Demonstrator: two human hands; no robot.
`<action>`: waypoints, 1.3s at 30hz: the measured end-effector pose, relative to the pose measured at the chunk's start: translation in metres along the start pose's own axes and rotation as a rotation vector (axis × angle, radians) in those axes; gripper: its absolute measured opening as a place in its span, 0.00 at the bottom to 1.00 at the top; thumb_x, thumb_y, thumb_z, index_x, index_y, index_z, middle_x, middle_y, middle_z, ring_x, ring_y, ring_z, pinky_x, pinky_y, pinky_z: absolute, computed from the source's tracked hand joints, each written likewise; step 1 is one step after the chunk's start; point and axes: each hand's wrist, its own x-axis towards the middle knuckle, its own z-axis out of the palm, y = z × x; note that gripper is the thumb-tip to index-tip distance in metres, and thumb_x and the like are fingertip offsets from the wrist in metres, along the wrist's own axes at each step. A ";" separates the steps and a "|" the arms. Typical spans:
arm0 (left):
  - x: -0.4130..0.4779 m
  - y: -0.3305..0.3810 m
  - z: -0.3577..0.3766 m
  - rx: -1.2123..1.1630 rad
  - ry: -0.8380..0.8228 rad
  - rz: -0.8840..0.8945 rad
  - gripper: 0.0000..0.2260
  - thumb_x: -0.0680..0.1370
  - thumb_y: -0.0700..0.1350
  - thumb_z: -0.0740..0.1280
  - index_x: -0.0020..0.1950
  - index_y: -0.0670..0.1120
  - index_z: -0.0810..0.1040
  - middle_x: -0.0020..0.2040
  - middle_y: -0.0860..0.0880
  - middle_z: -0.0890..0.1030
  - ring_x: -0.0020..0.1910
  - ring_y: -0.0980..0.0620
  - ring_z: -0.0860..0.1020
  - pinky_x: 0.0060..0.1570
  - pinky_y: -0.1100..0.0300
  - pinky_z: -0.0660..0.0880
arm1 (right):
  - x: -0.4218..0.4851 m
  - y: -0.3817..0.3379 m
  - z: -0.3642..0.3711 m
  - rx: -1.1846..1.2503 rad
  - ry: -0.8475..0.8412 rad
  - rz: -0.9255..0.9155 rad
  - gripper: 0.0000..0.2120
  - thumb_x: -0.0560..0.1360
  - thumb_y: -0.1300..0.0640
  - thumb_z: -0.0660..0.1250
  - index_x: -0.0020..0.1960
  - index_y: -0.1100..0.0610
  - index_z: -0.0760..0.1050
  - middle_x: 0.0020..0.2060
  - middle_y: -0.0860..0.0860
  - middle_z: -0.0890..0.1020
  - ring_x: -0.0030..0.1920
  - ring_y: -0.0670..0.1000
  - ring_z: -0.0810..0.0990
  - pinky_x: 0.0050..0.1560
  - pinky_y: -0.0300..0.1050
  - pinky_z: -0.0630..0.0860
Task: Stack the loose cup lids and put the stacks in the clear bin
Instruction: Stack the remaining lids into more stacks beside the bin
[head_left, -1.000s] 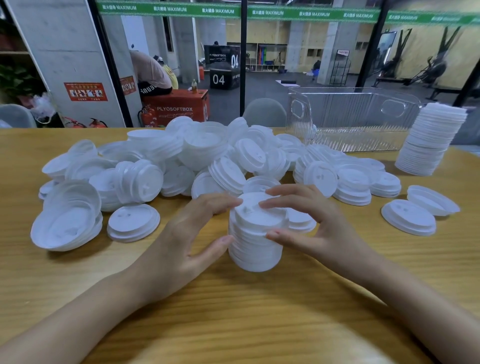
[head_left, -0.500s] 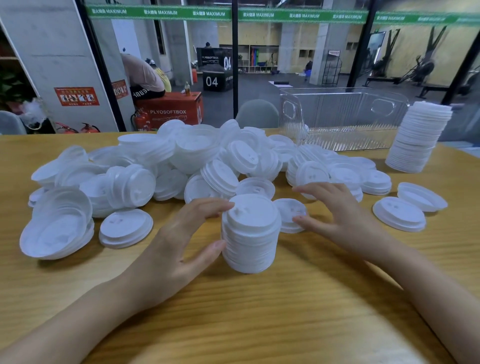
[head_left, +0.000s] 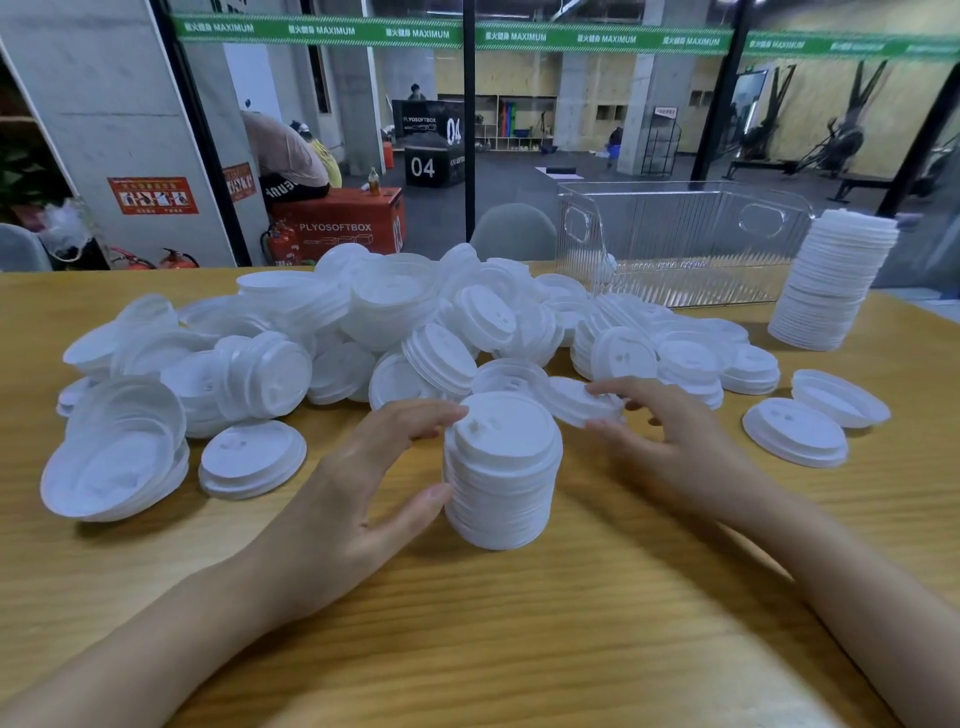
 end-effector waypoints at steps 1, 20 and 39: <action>0.000 0.000 0.000 -0.001 -0.003 -0.004 0.21 0.78 0.52 0.64 0.71 0.57 0.67 0.64 0.59 0.74 0.64 0.55 0.74 0.62 0.69 0.67 | -0.002 -0.004 -0.001 0.095 0.035 -0.002 0.18 0.73 0.31 0.64 0.60 0.36 0.75 0.55 0.36 0.78 0.59 0.41 0.74 0.61 0.45 0.71; 0.001 -0.001 0.001 0.013 0.017 -0.048 0.25 0.78 0.53 0.65 0.73 0.53 0.65 0.64 0.58 0.73 0.66 0.54 0.72 0.63 0.68 0.67 | -0.013 -0.045 0.016 0.185 -0.057 -0.394 0.19 0.76 0.39 0.63 0.66 0.38 0.72 0.67 0.38 0.73 0.72 0.49 0.68 0.69 0.38 0.62; 0.002 -0.011 -0.001 0.041 0.098 -0.071 0.23 0.77 0.54 0.65 0.71 0.57 0.66 0.61 0.60 0.74 0.64 0.55 0.73 0.61 0.70 0.67 | -0.018 -0.046 0.019 0.155 -0.071 -0.379 0.21 0.74 0.36 0.65 0.67 0.34 0.71 0.65 0.38 0.72 0.71 0.49 0.68 0.69 0.40 0.64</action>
